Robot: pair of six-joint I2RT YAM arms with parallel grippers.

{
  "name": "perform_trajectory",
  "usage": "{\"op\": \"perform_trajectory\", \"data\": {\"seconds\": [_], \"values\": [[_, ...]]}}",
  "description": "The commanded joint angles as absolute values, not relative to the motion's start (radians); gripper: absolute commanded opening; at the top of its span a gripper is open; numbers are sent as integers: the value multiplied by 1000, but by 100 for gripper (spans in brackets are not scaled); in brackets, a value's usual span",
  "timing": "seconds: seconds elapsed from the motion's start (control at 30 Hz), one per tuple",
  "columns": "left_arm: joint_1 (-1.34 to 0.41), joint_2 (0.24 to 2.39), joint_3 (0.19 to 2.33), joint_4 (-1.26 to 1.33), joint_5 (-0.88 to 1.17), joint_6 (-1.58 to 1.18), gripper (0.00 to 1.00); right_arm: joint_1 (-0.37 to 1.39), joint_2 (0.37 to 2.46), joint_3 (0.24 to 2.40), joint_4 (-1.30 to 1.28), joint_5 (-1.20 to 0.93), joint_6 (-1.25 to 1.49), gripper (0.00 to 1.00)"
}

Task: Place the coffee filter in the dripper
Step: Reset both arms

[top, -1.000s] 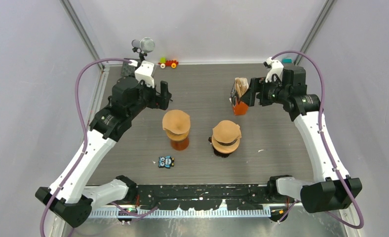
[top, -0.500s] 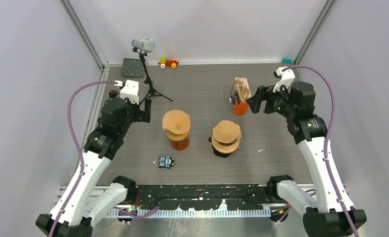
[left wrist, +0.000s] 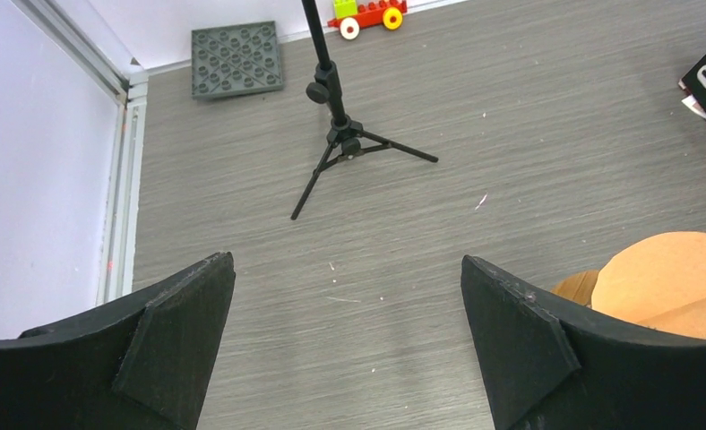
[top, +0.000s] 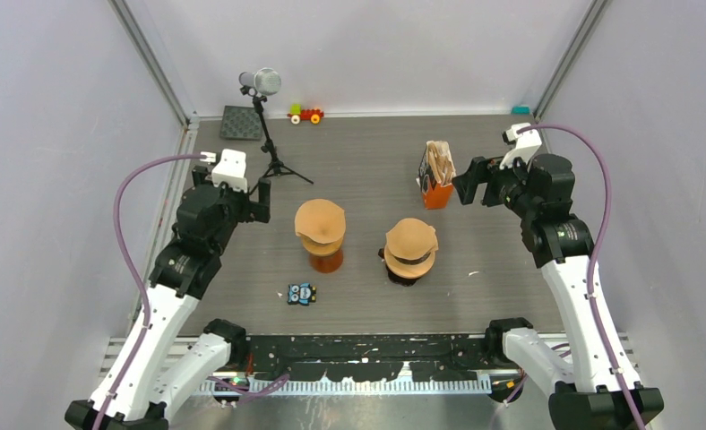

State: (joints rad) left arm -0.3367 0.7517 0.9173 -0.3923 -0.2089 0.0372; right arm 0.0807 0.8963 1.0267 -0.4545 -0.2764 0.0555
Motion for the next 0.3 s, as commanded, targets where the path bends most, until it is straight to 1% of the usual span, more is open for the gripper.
{"op": "perform_trajectory", "data": {"seconds": [0.0,0.27], "values": [[-324,758,908,-328,-191,27,100,78,879,1029,-393,-262,51,87],[-324,766,892,-321,-173,20,100,77,877,1030,-396,-270,52,87]]}}
